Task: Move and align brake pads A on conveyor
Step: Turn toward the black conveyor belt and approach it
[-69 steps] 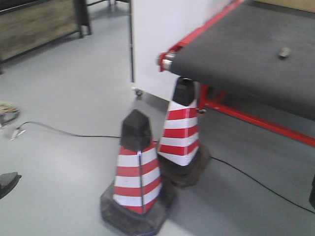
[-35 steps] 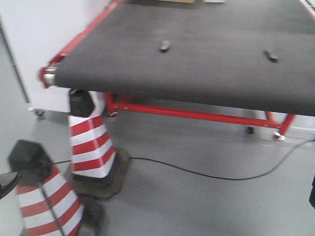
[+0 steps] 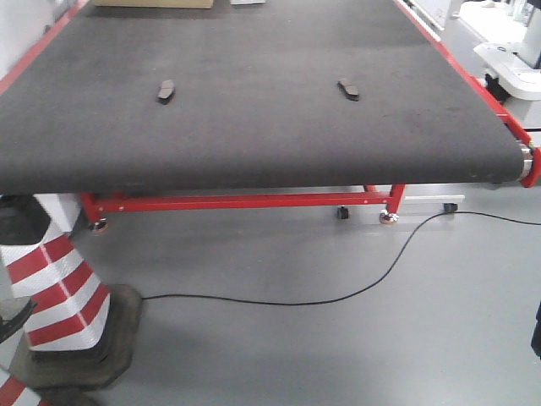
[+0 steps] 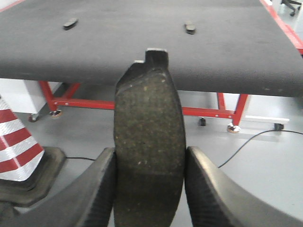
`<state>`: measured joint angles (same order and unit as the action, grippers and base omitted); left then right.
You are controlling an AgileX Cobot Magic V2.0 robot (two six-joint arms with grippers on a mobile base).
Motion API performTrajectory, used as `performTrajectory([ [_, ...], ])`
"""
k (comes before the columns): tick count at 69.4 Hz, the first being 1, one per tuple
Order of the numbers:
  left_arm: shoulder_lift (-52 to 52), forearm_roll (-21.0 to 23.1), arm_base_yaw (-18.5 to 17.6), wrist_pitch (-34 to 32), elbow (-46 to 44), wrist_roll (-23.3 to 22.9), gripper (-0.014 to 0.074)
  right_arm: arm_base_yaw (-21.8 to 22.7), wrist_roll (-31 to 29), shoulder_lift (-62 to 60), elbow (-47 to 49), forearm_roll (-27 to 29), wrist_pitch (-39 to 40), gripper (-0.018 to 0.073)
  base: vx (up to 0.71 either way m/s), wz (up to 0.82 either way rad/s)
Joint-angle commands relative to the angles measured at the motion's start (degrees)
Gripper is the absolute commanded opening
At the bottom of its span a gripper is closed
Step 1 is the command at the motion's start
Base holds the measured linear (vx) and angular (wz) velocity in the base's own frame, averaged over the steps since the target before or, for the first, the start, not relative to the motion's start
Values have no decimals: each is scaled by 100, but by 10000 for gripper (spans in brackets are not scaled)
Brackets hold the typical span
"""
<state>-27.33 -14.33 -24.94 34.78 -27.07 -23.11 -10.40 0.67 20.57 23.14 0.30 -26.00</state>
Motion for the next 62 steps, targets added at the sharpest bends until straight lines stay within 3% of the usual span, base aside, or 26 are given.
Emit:
performTrajectory([
  [1,-35,-53,-21,-508,-170,-38,-6,23,-67,35,181,-30,546,-3,14,-20],
  [62,-35,-53,-21,-508,-170,-38,-6,23,-67,35,181,-30,546,-3,32,2],
])
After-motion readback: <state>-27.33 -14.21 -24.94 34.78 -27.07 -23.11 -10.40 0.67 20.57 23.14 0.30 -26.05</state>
